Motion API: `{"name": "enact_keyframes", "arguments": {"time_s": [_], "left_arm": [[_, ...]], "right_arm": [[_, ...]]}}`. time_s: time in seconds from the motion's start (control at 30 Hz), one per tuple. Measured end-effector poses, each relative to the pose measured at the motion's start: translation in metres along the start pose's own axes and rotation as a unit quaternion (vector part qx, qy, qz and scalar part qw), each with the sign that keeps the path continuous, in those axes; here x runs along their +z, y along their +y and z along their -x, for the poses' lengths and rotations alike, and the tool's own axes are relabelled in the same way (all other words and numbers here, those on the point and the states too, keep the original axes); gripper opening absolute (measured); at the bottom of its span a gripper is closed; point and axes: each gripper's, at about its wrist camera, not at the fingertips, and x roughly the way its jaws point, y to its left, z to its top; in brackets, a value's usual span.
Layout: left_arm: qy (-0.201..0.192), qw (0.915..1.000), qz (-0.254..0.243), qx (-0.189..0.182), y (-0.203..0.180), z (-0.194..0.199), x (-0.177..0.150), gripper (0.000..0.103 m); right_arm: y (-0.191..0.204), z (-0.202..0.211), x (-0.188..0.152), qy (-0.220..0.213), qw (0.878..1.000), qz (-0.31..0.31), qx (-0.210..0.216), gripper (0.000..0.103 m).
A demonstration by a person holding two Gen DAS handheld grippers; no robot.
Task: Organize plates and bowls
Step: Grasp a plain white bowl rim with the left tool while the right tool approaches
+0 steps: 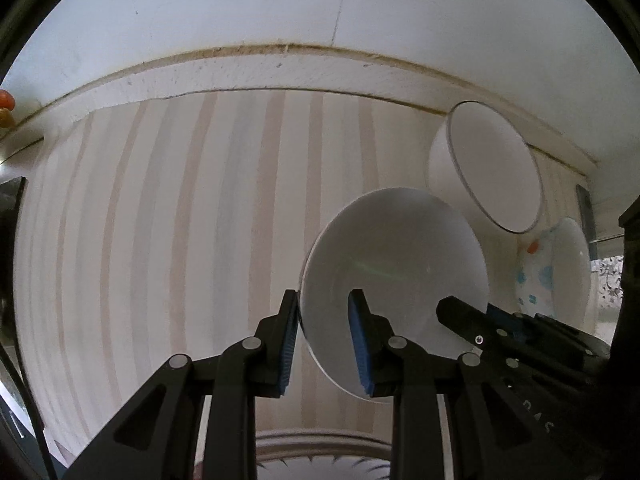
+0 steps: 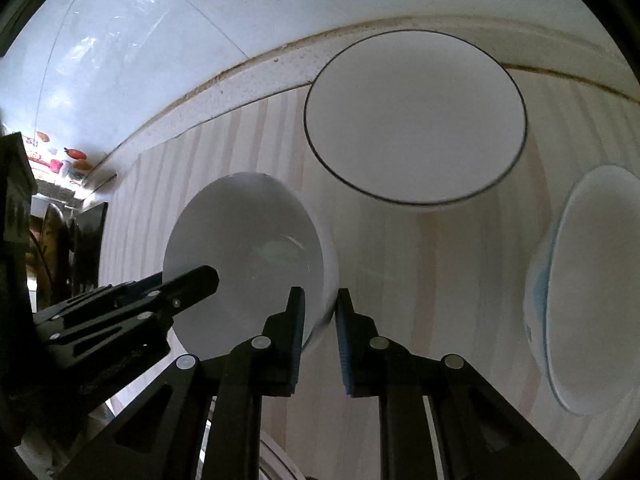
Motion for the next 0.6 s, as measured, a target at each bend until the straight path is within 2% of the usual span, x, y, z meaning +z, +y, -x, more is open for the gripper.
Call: {"name": "enact_keyframes", "arguments": {"time_s": [0.17,0.33,0.53,0.6], "left_arm": [[-0.016,0.9998,-0.011,-0.008,-0.014,0.027,-0.008,0.023],[-0.03,0.999,-0.028,-0.018,-0.033,0.061,-0.036,0.023],[-0.025,0.997,-0.063,-0.035,-0.07,0.077,-0.071,0.023],[-0.016,0.9958,-0.08,-0.043,-0.084,0.079,-0.093,0.023]], "right_arm": [[-0.004,0.021,-0.012,-0.012,1.0,0.002,0.004,0.017],[-0.009,0.056,-0.029,-0.026,1.0,-0.004,0.013,0.017],[-0.028,0.109,-0.076,-0.046,0.999,-0.008,0.008,0.017],[-0.041,0.124,-0.096,-0.047,0.999,-0.016,0.005,0.017]]}}
